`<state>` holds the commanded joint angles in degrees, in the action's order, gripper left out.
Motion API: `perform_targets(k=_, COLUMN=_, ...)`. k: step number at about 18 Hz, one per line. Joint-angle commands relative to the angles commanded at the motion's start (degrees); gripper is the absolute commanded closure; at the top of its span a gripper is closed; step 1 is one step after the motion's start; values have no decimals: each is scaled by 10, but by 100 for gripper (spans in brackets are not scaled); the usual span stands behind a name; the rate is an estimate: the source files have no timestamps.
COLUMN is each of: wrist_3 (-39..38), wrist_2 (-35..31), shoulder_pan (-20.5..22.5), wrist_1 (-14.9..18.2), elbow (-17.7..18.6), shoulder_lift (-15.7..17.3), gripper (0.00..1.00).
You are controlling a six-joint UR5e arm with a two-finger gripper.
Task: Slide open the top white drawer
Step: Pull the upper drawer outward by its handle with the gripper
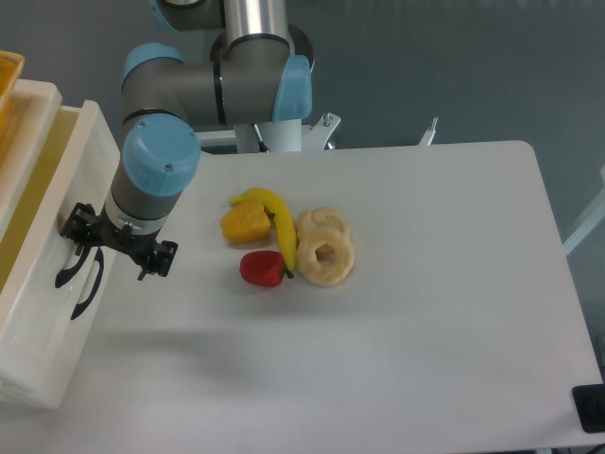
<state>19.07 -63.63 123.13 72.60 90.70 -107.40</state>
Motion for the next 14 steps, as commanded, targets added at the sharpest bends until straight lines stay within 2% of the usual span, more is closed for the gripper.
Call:
perform_targets(k=12, wrist_3=1, wrist_2=0, shoulder_pan=29, wrist_1=0, elbow=-6, shoulder_lift=1, gripper=0)
perform_targets(k=14, wrist_3=0, wrist_2=-17, shoulder_pan=29, wrist_1=0, elbow=-6, shoulder_lift=1, gripper=0)
